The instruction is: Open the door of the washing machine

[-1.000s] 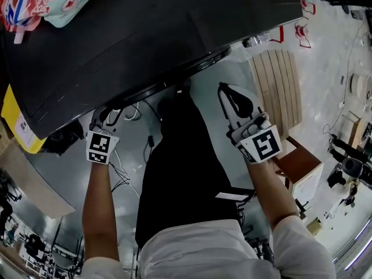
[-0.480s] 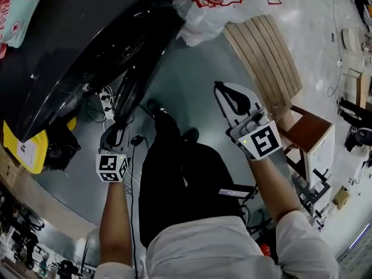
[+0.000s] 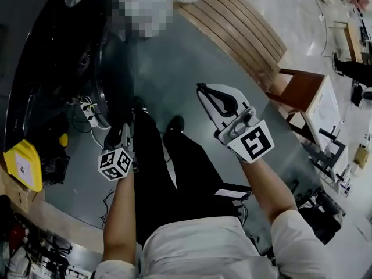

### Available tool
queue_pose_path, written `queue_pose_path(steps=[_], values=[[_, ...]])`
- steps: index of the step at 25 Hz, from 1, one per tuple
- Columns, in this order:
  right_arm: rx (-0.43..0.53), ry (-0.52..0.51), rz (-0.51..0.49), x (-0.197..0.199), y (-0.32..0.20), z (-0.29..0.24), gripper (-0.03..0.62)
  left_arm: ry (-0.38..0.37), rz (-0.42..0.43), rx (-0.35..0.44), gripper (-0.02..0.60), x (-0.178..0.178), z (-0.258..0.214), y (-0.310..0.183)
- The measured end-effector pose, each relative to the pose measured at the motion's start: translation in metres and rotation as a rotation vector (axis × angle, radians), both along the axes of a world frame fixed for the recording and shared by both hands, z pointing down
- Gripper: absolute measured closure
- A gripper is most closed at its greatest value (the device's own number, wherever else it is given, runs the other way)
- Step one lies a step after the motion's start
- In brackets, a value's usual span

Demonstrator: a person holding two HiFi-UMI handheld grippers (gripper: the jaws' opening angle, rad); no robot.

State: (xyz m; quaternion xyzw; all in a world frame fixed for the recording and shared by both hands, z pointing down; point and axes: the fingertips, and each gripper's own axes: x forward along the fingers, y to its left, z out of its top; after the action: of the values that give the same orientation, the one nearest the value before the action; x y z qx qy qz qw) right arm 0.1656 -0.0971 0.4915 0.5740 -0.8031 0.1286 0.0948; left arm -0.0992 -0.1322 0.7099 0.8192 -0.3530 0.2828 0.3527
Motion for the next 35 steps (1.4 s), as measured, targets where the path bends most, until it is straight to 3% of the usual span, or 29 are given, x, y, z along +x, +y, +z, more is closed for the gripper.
queue_pose_path(steps=[7,13,23,27,30,35], values=[[0.075,-0.006,0.237,0.060,0.069,-0.015,0.562,0.052,-0.051,-0.153,0.454,0.087,0.000,0.044],[0.074,0.007,0.349,0.089,0.120,-0.012,0.562,0.110,-0.106,-0.236,0.441,0.174,-0.002,0.070],[0.079,0.023,0.503,0.125,0.189,-0.005,0.562,0.259,0.009,-0.226,0.462,0.338,-0.007,0.063],[0.071,0.026,0.525,0.132,0.211,-0.002,0.562,0.408,0.153,-0.173,0.466,0.407,-0.038,0.062],[0.074,0.020,0.529,0.130,0.221,0.001,0.560,0.510,0.242,-0.098,0.468,0.415,-0.070,0.070],[0.142,0.003,0.494,0.120,0.214,-0.028,0.561,0.578,0.362,0.021,0.505,0.361,-0.128,0.072]])
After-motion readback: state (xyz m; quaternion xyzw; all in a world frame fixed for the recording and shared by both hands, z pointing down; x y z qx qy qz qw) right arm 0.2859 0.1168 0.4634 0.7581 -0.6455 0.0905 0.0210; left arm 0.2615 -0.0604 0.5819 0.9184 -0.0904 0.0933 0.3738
